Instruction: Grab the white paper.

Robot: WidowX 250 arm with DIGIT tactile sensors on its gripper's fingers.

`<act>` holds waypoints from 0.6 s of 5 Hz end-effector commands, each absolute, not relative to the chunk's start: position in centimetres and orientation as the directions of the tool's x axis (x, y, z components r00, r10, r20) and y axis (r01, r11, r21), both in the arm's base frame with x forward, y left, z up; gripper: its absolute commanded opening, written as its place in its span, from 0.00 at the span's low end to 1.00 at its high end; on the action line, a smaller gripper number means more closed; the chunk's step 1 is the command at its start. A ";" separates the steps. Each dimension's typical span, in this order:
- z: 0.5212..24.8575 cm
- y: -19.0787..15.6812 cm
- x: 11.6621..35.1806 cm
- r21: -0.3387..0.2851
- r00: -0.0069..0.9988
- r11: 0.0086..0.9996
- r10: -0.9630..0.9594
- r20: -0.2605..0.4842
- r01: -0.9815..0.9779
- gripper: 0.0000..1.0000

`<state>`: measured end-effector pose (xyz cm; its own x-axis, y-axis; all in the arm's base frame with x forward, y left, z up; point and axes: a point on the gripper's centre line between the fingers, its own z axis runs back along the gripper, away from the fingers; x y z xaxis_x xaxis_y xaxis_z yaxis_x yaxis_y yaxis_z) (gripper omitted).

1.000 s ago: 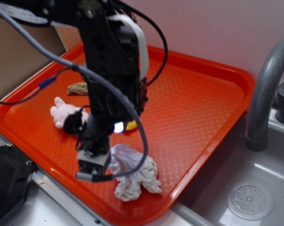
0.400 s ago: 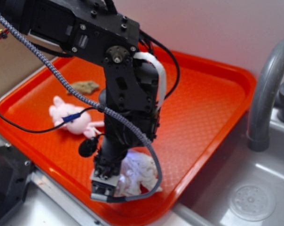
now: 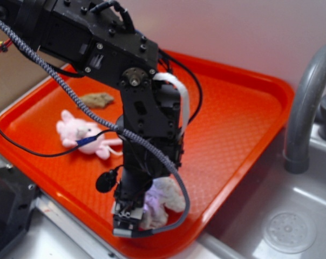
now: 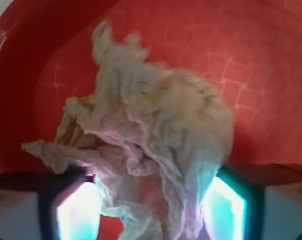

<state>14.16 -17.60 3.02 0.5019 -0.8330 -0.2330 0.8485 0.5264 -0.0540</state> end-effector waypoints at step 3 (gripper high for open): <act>13.8 -11.6 14.0 0.073 0.911 0.908 -0.411 -0.030 0.412 0.00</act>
